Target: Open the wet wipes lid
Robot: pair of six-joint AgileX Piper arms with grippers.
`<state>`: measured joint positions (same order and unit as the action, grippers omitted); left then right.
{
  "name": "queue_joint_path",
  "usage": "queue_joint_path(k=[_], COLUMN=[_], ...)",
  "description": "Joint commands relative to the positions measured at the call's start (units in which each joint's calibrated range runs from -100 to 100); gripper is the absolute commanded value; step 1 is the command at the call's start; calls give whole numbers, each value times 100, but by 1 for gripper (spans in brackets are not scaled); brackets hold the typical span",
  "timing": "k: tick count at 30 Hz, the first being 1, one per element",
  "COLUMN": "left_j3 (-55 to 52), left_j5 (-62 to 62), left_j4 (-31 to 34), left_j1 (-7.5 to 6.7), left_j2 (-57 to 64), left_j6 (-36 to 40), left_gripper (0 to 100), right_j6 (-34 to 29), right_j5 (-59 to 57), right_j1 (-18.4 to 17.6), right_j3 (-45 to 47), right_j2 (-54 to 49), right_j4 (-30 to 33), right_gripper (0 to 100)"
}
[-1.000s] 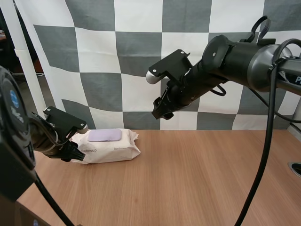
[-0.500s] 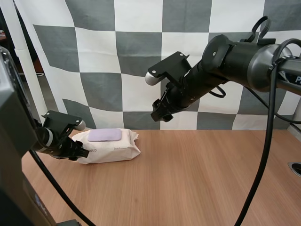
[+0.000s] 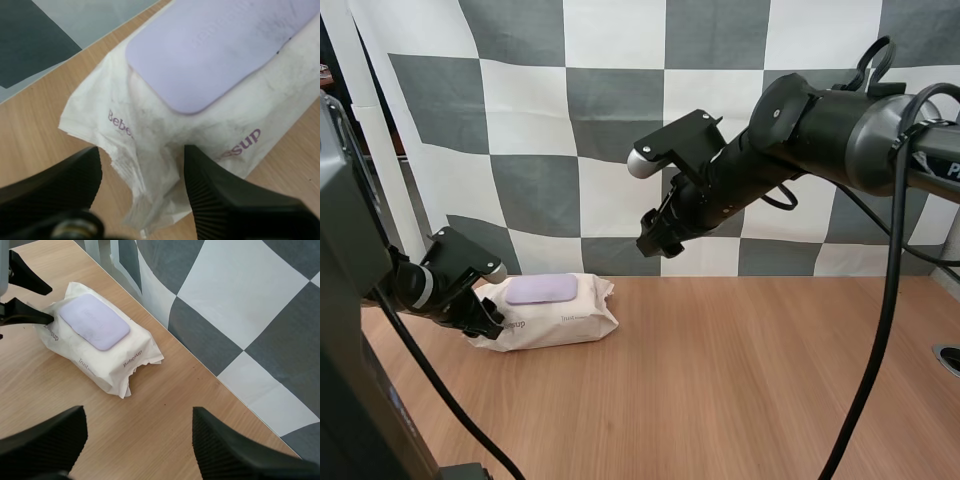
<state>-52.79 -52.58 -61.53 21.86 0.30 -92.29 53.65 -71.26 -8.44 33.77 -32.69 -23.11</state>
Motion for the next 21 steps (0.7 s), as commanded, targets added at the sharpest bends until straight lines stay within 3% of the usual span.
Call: queue_joint_path(k=[1,10,12,13,15,21], left_j3=[-1,72,100,100,100,100], left_j5=[-179,-836,-934,-1014,-1189,-1352], left_j4=[48,98,98,98,85,71], left_j1=[-11,-11,-11,-11,-11,-11], left_j2=[-85,-128,-194,-236,-303,-494], left_j6=[-102,-102,-102,-102,-102,-102], left_gripper=[80,79,61,45,0,0], right_j6=[0,0,0,10,129,787], right_j5=[2,-94,-138,-139,-139,-139], right_j1=[-2,-2,-2,-2,-2,-257], right_j3=[0,0,0,0,0,0], right_j2=[7,7,7,7,7,191], right_j4=[-9,-10,-19,-19,-19,-19], right_gripper=[100,100,100,100,100,100])
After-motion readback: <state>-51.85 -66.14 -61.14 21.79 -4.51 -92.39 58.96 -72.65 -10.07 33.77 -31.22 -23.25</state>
